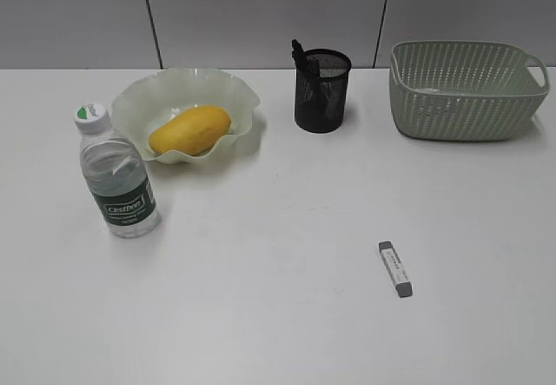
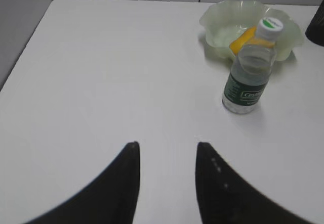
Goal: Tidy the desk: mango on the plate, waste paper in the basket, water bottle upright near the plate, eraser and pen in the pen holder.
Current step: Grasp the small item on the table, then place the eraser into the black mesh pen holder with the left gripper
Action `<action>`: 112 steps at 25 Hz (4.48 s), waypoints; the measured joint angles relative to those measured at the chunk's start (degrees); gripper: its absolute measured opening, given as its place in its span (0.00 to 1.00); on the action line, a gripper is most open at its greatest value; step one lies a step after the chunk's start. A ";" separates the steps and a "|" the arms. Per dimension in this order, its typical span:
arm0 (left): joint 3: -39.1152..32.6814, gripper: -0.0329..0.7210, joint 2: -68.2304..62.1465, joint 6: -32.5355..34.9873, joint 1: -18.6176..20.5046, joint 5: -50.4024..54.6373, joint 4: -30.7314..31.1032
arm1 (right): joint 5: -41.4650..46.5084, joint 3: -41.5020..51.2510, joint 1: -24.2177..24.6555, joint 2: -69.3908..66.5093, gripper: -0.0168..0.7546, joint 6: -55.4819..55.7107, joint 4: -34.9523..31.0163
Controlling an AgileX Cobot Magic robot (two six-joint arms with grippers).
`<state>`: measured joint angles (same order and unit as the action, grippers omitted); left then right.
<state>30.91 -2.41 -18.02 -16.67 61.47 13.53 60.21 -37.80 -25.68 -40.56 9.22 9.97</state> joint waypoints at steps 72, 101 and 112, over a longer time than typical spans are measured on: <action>70.19 0.38 -133.09 -22.99 -42.94 -23.16 -6.77 | -0.36 8.52 0.00 35.95 0.53 -3.47 -5.20; 69.60 0.23 -126.26 -19.72 -20.43 -78.95 21.38 | -0.36 8.52 0.00 35.99 0.52 -3.53 -5.20; 74.34 0.23 -132.15 -10.18 -17.36 -83.39 16.31 | -0.36 8.52 0.00 35.99 0.49 -3.53 -5.20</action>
<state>105.25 -134.55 -28.19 -34.03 -21.93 29.85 59.85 -29.28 -25.68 -4.56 5.69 4.77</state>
